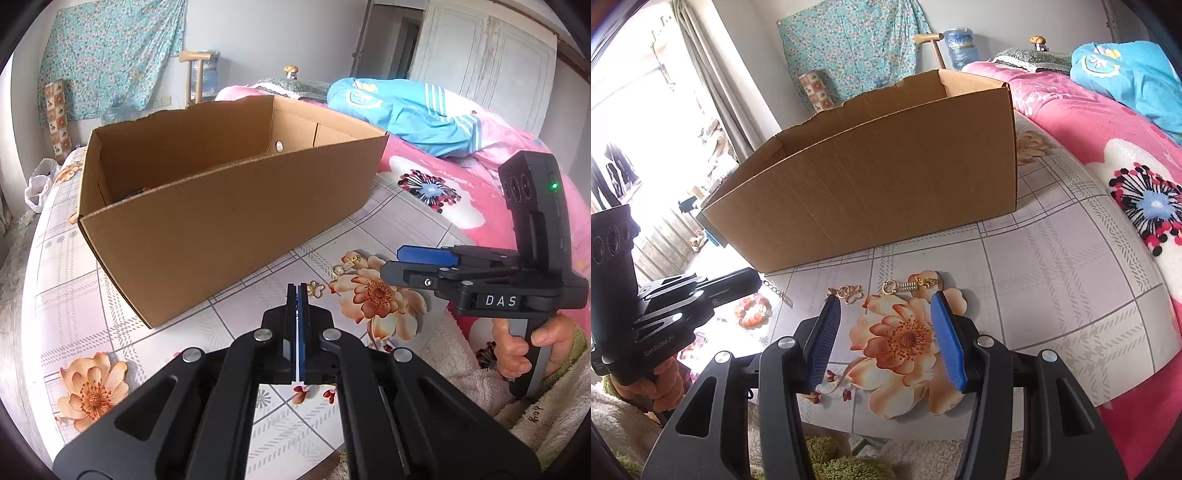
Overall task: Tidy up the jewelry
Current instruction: 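Lift the gold charm with the left gripper toward the box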
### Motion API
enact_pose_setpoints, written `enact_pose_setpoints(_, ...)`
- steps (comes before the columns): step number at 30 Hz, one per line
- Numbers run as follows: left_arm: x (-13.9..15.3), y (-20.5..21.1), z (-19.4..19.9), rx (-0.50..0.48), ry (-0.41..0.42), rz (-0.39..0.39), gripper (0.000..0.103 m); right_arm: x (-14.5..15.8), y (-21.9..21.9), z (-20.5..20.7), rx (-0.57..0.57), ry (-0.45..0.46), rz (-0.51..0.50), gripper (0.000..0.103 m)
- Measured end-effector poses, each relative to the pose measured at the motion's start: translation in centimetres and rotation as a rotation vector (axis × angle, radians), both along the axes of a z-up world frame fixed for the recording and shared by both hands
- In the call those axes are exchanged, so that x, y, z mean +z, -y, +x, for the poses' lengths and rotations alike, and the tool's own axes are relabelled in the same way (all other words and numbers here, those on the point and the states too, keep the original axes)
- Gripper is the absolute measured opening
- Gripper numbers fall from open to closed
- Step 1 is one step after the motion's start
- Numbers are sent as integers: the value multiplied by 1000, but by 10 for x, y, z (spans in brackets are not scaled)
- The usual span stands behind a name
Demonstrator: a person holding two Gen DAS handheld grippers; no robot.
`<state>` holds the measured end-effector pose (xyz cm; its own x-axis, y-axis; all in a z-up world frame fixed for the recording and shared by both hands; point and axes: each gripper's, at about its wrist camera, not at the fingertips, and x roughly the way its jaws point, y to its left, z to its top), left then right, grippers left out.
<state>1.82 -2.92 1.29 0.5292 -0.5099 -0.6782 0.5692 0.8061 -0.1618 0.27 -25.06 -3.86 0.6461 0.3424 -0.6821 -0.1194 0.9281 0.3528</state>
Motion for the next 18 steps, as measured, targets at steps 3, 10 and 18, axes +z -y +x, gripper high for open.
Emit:
enact_pose_setpoints(3,-7,5,-2,-7,-11,-4,0,-1,2,0,-11,-13,-27,50)
enact_pose_setpoints(10,-18,11,-7,-26,-19,-5,0,2,-4,8,-4,-1,-83,50)
enact_pose_setpoints(18,-21,5,-5,-19,-20,-17,0,-10,-26,26,48,-54,-107,29)
